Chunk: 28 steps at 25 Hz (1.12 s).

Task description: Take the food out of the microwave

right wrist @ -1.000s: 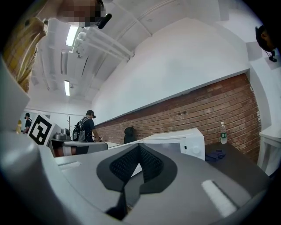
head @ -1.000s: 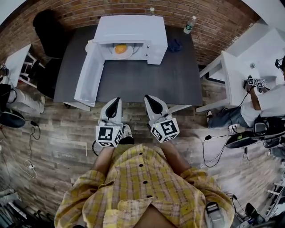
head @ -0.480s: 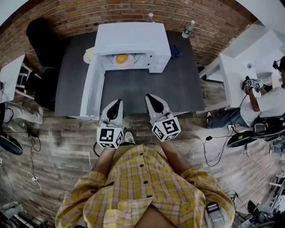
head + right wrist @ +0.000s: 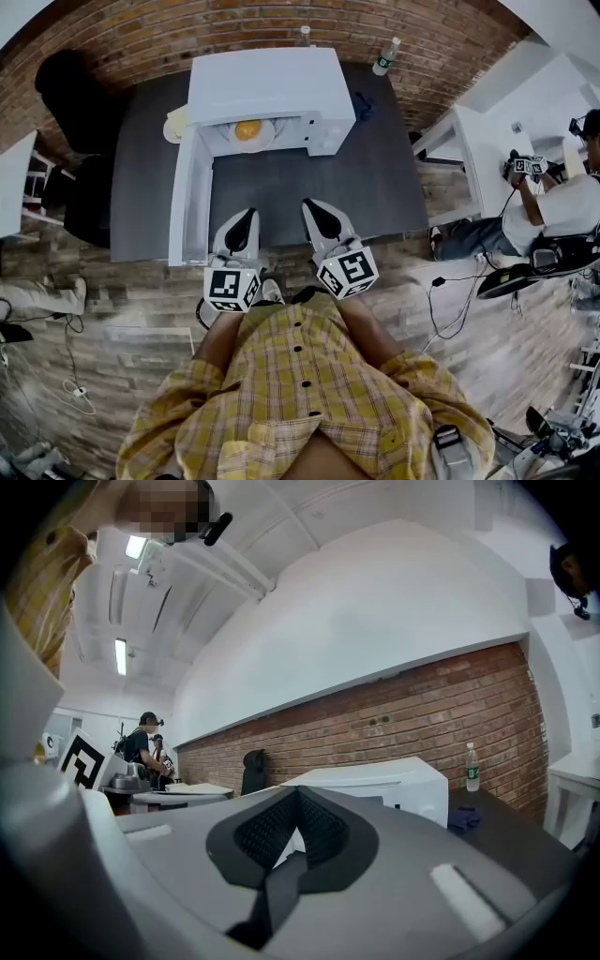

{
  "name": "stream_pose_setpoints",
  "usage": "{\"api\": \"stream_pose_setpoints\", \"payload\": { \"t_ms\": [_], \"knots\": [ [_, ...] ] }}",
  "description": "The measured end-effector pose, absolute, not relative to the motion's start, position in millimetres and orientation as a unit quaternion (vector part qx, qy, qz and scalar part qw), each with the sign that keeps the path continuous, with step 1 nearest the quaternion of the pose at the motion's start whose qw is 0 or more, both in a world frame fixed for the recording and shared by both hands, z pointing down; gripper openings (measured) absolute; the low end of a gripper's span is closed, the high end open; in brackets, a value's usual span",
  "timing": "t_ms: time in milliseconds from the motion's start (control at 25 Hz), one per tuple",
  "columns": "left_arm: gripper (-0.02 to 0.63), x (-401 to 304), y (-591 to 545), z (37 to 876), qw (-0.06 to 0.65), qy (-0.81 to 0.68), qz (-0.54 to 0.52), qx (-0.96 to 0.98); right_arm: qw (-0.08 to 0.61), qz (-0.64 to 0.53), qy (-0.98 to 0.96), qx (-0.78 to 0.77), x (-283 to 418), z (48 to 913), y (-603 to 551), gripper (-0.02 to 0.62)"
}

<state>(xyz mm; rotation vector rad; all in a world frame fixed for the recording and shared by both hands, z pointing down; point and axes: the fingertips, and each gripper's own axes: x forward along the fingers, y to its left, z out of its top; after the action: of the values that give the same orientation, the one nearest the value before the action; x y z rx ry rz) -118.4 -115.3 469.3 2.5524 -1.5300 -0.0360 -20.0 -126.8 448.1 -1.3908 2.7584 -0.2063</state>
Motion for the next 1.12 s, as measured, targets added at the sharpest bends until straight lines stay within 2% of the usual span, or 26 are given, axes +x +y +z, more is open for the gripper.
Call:
{"api": "stream_pose_setpoints", "payload": {
  "t_ms": [1120],
  "knots": [
    [0.0, -111.1, -199.7, 517.0, 0.154, -0.535, 0.008, 0.831, 0.005, -0.086, 0.902, -0.423, -13.5, 470.7, -194.6, 0.003]
  ]
}}
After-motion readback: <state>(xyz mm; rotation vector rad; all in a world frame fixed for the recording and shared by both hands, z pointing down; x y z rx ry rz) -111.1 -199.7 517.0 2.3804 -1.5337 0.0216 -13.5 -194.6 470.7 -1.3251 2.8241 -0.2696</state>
